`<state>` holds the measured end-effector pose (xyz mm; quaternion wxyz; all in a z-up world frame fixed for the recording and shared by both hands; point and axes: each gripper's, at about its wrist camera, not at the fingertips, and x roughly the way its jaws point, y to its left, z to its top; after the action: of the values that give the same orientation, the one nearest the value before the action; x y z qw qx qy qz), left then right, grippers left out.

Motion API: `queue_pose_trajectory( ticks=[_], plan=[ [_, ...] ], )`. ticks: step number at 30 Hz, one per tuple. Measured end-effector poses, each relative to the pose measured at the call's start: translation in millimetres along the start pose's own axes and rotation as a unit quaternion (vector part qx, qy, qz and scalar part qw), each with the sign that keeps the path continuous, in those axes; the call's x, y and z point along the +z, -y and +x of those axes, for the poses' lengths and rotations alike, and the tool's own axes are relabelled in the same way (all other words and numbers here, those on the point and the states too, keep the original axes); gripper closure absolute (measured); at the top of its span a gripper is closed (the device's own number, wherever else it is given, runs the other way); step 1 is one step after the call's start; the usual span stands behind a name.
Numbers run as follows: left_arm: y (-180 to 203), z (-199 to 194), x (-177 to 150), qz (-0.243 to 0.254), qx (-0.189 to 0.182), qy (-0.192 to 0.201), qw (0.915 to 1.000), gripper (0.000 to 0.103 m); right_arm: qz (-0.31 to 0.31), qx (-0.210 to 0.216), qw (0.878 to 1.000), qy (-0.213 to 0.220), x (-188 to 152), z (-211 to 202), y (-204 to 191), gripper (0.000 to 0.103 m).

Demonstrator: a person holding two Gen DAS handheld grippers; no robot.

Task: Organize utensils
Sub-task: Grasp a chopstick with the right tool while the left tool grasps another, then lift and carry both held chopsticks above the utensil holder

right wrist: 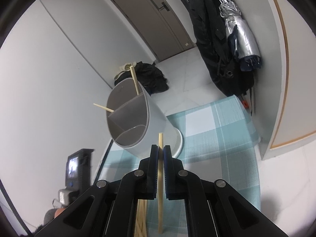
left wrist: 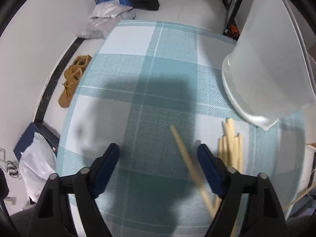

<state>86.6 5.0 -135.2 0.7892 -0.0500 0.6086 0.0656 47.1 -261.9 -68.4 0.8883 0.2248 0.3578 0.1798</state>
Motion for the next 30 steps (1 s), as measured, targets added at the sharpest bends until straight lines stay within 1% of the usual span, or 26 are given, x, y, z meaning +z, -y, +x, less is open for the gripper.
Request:
queue_pose_trajectory(
  ticks=[2, 3, 4, 5, 7, 12, 15, 17, 20, 23, 26, 28, 30],
  plan=[
    [0, -1, 2, -0.012, 0.002, -0.006, 0.9999, 0.050, 0.002, 0.002, 1.000, 0.001, 0, -1, -1, 0.098],
    [2, -1, 4, -0.017, 0.003, -0.009, 0.9998, 0.055, 0.002, 0.002, 1.000, 0.001, 0, -1, -1, 0.098],
    [3, 0, 7, -0.021, 0.002, -0.012, 0.9997, 0.067, 0.002, 0.002, 1.000, 0.002, 0, -1, -1, 0.098],
    [5, -1, 9, -0.025, 0.003, -0.014, 0.9996, 0.082, 0.002, 0.003, 1.000, 0.002, 0, -1, -2, 0.098],
    [9, 0, 10, -0.032, -0.004, -0.021, 0.9993, 0.099, 0.002, 0.004, 1.000, 0.002, 0, -2, -2, 0.098],
    [9, -3, 8, -0.053, -0.002, -0.017, 0.9984, 0.102, 0.000, 0.005, 1.000, 0.006, 1, -4, -4, 0.098],
    [5, -5, 8, -0.067, -0.017, -0.010, 0.9976, 0.103, -0.008, 0.004, 1.000, 0.010, 1, -7, -7, 0.098],
    [5, -12, 8, -0.068, -0.027, 0.007, 0.9973, 0.103, -0.016, 0.003, 1.000, 0.013, 0, -8, -11, 0.098],
    [6, -30, 4, -0.058, -0.049, 0.041, 0.9963, 0.103, -0.028, 0.004, 0.999, 0.017, -1, -10, -17, 0.098],
    [7, -51, -1, -0.045, -0.072, 0.079, 0.9932, 0.103, -0.048, 0.005, 0.999, 0.026, -3, -14, -27, 0.098],
    [7, -78, -11, -0.027, -0.098, 0.125, 0.9870, 0.103, -0.067, 0.007, 0.997, 0.036, -7, -19, -37, 0.098],
    [10, -100, -22, -0.008, -0.111, 0.162, 0.9805, 0.103, -0.079, 0.007, 0.996, 0.042, -10, -21, -43, 0.098],
    [12, -113, -26, 0.006, -0.126, 0.184, 0.9747, 0.103, -0.091, 0.006, 0.995, 0.047, -13, -23, -49, 0.098]
  ],
)
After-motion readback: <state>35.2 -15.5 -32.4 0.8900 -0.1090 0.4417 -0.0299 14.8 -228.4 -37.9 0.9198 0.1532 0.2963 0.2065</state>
